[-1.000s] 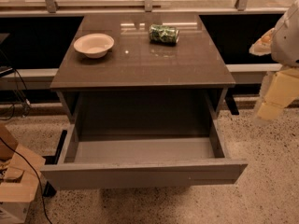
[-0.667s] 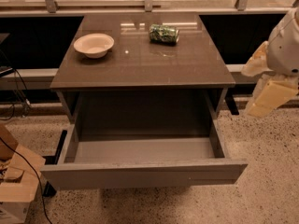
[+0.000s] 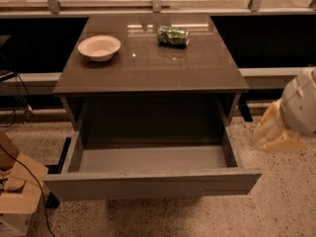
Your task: Close top drawer
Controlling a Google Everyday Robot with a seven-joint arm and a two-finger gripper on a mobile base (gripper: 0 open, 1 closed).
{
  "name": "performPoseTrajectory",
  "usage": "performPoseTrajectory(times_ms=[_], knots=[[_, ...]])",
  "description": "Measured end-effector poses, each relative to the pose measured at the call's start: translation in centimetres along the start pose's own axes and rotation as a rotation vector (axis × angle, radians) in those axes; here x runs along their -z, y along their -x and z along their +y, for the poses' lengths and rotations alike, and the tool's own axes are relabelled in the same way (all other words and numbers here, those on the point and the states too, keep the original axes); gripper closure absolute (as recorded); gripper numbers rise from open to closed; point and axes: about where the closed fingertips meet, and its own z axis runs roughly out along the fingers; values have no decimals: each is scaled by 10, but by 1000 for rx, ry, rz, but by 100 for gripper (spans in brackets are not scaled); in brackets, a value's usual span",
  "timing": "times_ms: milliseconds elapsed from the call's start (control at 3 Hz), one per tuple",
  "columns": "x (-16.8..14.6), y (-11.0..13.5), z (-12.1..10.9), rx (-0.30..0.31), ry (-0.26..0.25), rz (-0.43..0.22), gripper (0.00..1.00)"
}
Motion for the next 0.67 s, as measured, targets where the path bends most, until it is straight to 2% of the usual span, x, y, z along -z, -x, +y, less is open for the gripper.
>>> performPoseTrajectory(times_ms=[333,667], knots=[[-4,-1,5,4,11,0,100],[-8,-1,5,6,15,-3,100]])
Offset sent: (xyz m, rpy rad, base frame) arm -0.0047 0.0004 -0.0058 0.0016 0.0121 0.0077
